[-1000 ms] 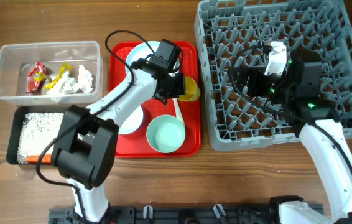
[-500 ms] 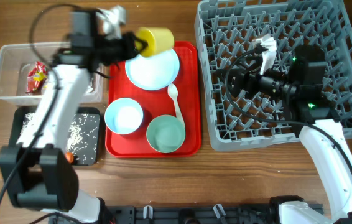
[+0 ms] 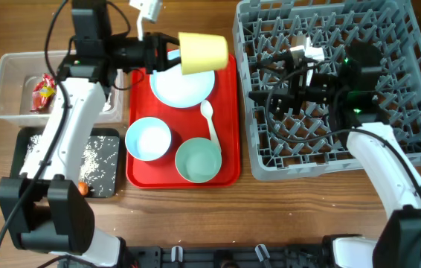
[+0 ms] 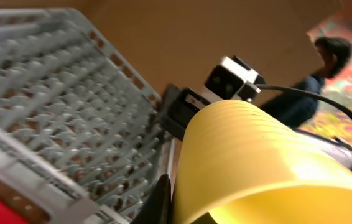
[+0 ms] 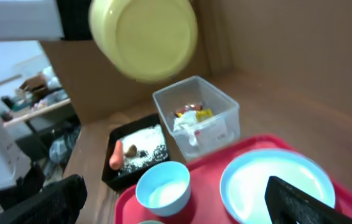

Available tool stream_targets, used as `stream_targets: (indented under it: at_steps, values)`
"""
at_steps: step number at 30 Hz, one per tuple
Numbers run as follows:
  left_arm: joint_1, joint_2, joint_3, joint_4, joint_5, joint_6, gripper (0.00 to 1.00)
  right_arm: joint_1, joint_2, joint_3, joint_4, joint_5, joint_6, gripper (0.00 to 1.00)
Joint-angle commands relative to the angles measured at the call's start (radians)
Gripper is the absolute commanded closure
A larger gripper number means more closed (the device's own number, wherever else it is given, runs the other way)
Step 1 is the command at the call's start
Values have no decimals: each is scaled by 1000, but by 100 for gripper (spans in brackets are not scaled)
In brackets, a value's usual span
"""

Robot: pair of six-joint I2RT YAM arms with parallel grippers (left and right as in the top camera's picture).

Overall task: Sort waste into correct bins and load items into the dishwasher rack
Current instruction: 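Lift the yellow cup with left gripper toward the right gripper, then grasp the yellow cup with the right gripper from the left gripper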

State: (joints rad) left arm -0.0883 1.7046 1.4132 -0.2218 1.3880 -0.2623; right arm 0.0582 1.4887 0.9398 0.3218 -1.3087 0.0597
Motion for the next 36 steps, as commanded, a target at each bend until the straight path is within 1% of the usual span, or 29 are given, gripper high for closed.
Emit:
stream_targets:
  at_steps: [1,3,6,8,10,15,26,31,34,36]
  values:
    - [-36,28,6,6,47,24,96,4,17,16,85,-87,26,6]
    - [-56,45,6,7,42,24,94,4,17,16,143,-87,62,5]
    - [-73,54,6,10,18,24,94,5,17,16,156,-87,75,5]
    - [-91,54,6,10,-41,24,94,11,17,16,157,-87,74,5]
    - [-103,56,6,15,-66,24,94,19,17,16,163,-87,74,5]
    - [-130,58,6,33,-66,24,95,48,17,16,175,-84,71,5]
    - [-146,58,6,32,-65,23,95,100,20,16,277,-78,71,5]
    - [-155,58,6,32,-65,23,95,113,23,16,285,-53,71,6]
    - [-159,58,6,31,-65,23,95,113,23,16,309,-53,72,8]
    - [-163,58,6,31,-65,23,95,113,23,16,331,-53,75,12]
